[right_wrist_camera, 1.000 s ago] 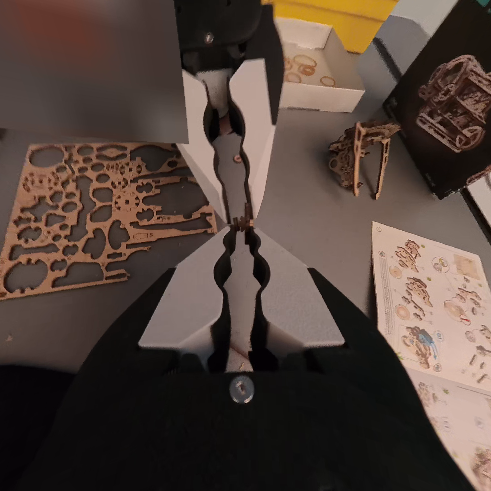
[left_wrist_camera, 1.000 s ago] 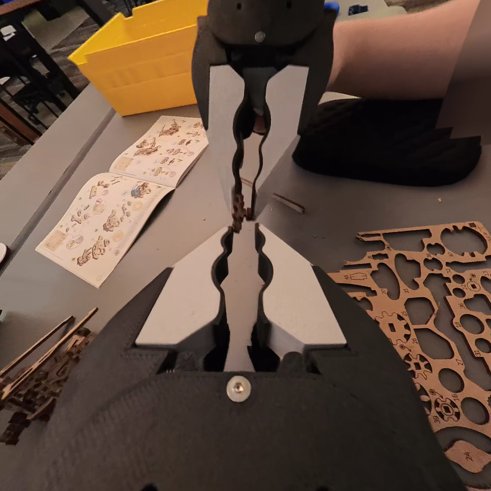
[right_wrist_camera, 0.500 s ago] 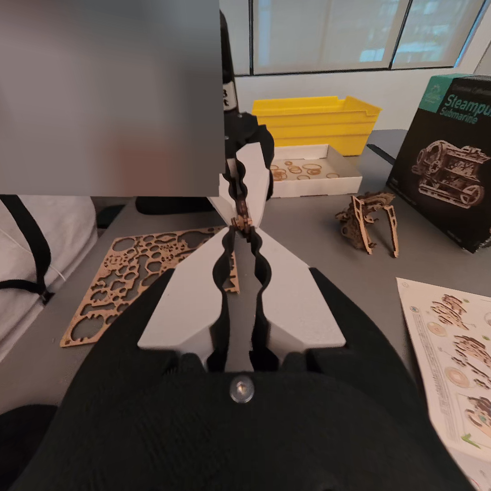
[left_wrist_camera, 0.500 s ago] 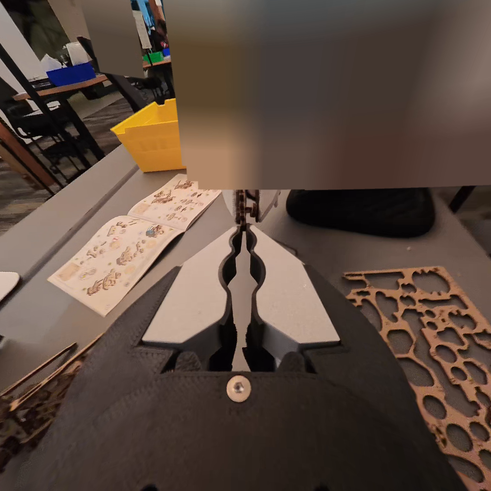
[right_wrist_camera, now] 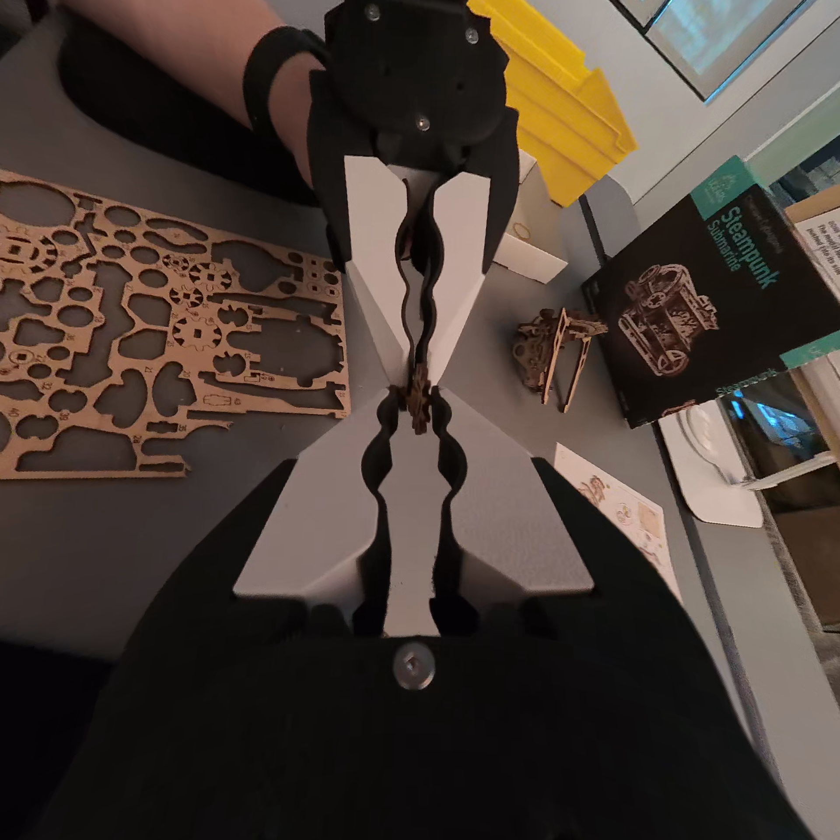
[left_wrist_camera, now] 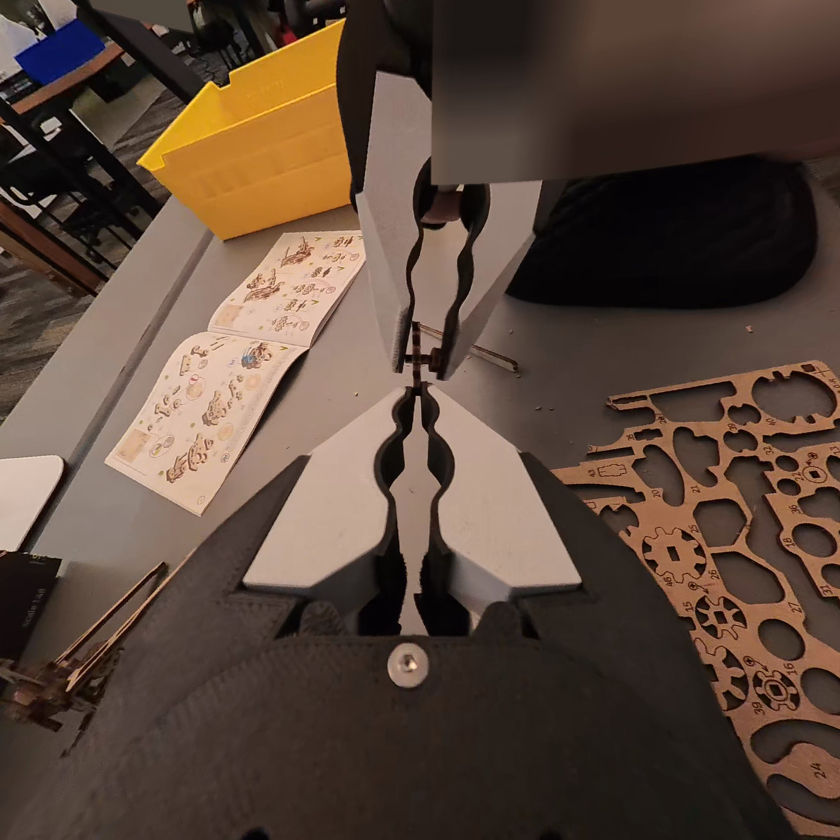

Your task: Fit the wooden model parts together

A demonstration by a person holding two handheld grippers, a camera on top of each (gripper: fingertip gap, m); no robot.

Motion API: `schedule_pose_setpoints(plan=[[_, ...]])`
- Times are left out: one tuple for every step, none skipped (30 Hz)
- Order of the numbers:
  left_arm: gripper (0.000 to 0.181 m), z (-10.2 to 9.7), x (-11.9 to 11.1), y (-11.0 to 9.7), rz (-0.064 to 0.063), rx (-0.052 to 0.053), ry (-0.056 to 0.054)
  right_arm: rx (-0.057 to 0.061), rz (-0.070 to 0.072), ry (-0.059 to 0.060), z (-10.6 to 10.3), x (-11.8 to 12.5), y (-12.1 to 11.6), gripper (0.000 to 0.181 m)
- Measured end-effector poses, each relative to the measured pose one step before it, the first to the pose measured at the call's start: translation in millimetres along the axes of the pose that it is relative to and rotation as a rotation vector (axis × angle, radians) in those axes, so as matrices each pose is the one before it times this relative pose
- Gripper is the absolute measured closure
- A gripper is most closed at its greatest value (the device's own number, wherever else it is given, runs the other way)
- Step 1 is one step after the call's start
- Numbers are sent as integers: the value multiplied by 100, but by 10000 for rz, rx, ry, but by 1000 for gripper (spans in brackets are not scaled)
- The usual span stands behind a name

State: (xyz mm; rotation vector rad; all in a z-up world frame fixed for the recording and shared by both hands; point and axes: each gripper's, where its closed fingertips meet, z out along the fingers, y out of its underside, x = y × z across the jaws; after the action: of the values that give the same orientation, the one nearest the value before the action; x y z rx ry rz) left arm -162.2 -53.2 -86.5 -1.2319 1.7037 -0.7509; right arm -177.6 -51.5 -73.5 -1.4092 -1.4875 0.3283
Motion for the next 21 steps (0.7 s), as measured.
schedule_pose_setpoints(plan=[[181,43,4,61,17,-33,-9,-37,93,-108,33,-144,21,166],[181,27,30,34,27,-4,5,-45,33,26,54,33,50,167],[181,32,46,76,-1,-43,35,33,12,5,79,-23,-66,167],[181,24,16,79,9,-42,18,20,-4,-27,94,-102,-50,167],[181,31,34,51,6,-12,18,-74,-47,85,58,87,103,169],[181,32,67,74,-27,-32,56,8,-95,6,37,-49,40,169],[180,45,40,91,-36,-58,52,-10,-45,-28,52,-84,51,170],[180,-1,-15,48,-2,-16,5,-29,-3,12,54,6,40,170],[181,-17,37,-17,-33,33,48,15,8,-3,-16,-22,-53,170],[181,-23,84,-24,-82,13,96,10,-8,-58,-24,-96,-48,170],[181,-1,-18,-5,-37,0,7,-37,-36,15,4,33,11,170],[181,6,3,40,62,-18,-15,-14,-40,15,34,-24,0,170],[180,19,42,92,98,-75,-15,-34,-17,-29,62,-75,59,170],[180,42,4,74,79,-67,-43,-37,13,-26,48,-27,58,170],[180,14,-30,6,46,-11,-64,35,-25,3,-4,14,18,170],[181,-22,-56,-19,21,-5,-53,74,7,37,-5,62,-31,171],[180,-8,-11,28,3,-30,5,19,45,-21,31,12,8,171],[180,43,33,89,-55,-42,40,-70,7,-42,51,-74,84,171],[180,19,-77,68,-33,-14,-38,-36,-1,6,73,29,56,171],[181,-68,-182,-4,20,23,-88,54,149,18,51,155,-31,170],[181,-76,-54,-86,-23,44,19,93,231,-104,-35,20,-101,170]])
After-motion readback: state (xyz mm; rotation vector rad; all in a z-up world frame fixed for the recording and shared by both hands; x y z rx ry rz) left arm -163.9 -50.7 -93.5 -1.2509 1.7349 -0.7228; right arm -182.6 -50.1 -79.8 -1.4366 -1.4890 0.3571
